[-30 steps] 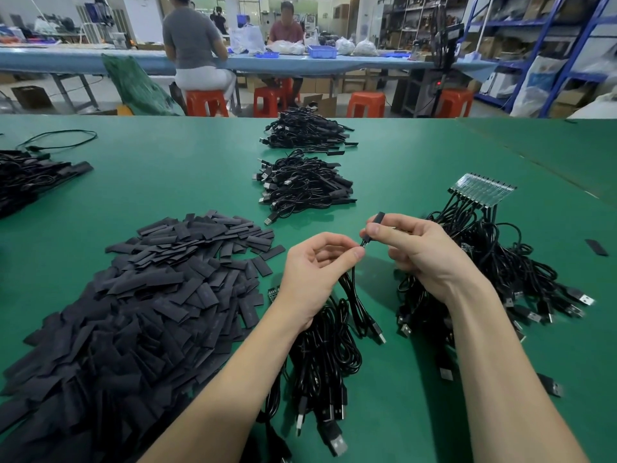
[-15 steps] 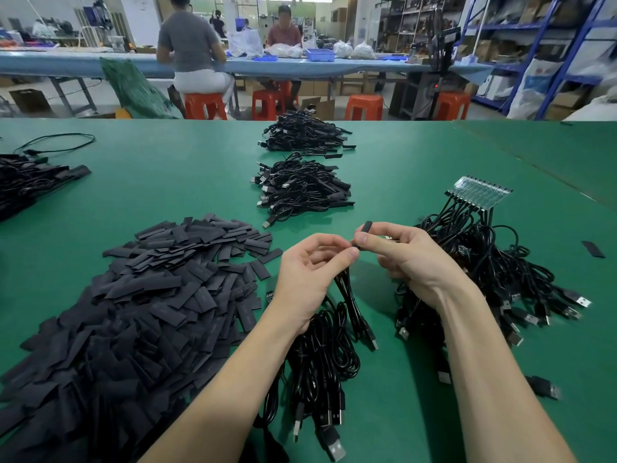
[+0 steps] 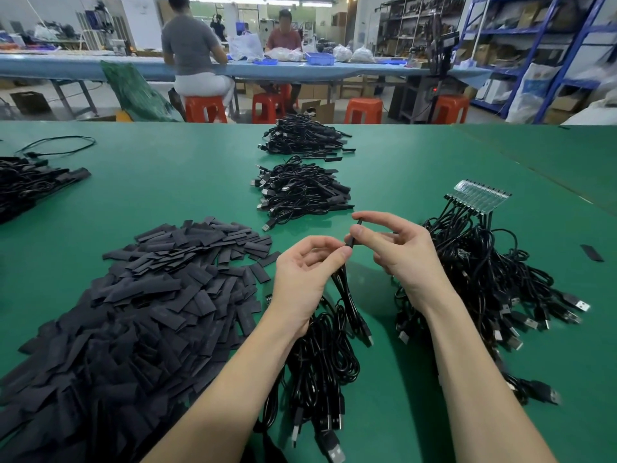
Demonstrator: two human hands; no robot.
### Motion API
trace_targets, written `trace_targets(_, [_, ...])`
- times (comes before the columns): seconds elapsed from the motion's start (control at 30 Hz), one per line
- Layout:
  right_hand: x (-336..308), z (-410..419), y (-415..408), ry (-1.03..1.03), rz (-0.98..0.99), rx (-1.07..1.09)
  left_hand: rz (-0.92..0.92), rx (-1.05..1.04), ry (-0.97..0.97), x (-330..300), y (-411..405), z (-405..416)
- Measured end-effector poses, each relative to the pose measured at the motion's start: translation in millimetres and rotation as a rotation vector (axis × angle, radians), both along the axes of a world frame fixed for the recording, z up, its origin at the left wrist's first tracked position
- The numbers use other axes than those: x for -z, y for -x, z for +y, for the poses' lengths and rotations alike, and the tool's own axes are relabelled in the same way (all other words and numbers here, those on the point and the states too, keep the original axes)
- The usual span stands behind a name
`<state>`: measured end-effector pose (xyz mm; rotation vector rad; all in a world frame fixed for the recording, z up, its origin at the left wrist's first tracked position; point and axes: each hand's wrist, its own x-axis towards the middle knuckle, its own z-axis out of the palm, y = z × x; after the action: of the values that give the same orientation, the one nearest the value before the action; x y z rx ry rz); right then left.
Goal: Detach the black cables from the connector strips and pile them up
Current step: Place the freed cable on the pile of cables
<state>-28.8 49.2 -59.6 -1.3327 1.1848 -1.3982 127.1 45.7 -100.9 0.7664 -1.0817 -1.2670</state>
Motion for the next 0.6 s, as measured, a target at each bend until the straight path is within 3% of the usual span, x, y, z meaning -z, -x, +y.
trace_targets(0.3, [1.8, 2.0, -7.9, -0.005, -0.059, 0.058, -0.014, 0.004, 0.011, 0.3, 2.0, -0.7])
trace_targets(0.37, [-1.3, 0.7, -10.3, 0.006, -0.129, 0.113, -0.096, 0.018, 0.032, -1.4, 2.9, -1.2])
trace_targets(0.47, [-6.5, -4.6, -8.4, 0.041, -0.316, 0.234, -0.375, 0.058, 0.034, -2.6, 4.8, -2.0])
trace_targets(0.6, [-11.2, -6.3, -3.1, 0.049, -0.373, 0.313, -0.43, -0.006, 0.075, -12.5, 3.5, -5.2])
